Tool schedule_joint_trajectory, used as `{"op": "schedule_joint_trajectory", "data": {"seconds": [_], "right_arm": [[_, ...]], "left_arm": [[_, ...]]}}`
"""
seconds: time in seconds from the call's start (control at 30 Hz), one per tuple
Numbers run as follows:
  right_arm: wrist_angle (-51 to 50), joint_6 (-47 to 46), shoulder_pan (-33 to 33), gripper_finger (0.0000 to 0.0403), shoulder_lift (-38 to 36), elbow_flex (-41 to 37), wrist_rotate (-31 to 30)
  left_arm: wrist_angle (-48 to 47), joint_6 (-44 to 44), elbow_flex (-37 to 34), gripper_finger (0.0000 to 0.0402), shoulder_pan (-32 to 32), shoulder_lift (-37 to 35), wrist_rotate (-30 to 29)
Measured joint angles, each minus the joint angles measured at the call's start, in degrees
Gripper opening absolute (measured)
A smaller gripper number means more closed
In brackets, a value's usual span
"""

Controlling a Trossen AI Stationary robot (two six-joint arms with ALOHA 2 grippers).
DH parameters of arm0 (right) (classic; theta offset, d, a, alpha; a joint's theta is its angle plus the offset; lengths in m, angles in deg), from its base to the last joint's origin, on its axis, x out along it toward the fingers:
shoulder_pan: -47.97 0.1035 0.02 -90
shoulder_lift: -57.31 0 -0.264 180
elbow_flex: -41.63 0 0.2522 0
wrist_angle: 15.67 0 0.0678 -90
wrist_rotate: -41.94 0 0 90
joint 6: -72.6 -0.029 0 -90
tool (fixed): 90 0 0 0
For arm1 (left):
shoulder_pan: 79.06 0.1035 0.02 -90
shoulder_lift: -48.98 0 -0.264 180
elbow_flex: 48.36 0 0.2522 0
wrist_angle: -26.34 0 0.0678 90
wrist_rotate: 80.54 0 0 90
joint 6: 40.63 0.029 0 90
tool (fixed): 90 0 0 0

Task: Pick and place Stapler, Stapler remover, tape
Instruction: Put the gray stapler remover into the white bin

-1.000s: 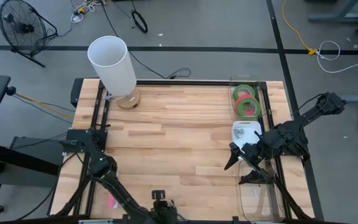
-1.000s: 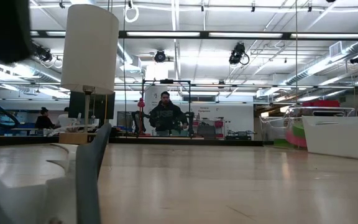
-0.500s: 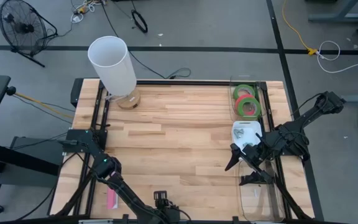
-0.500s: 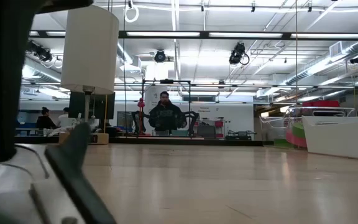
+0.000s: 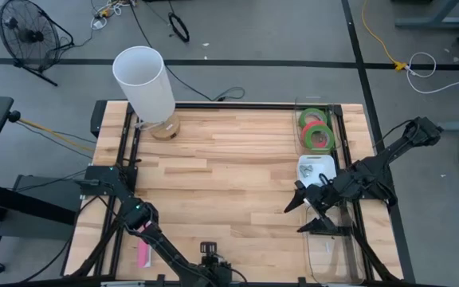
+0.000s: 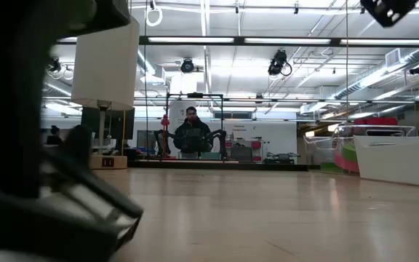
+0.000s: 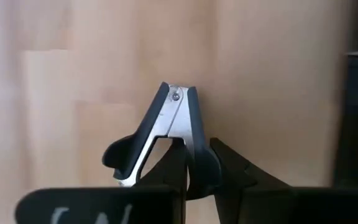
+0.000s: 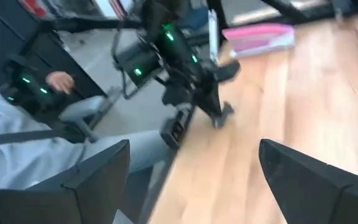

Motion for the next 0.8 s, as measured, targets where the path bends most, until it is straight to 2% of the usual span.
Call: {"op": "schedule_joint_trajectory", "data": {"seconds": [0.27, 0.4, 0.6, 0.8], "right_arm": [[2.15, -2.55, -0.02, 0.0355, 5.43, -0.02, -0.76], [7.45, -1.57, -0.17, 0.0355, 7.95, -0.02, -1.75], [9.95, 1.21, -0.15, 0.0355, 9.07, -0.02, -4.12], [10.12, 1.40, -0.17, 0.0355, 9.30, -0.02, -11.14]], "left_arm": [[-9.48, -0.46, -0.15, 0.0043, 2.20, 0.10, -11.15], [-11.71, -0.33, -0.15, 0.0043, 4.27, -0.42, -17.34], [-10.61, 1.43, -0.10, 0.0043, 6.95, -3.38, -28.79], [-3.68, 6.68, -0.05, 0.0043, 8.25, -6.97, -36.81]]}}
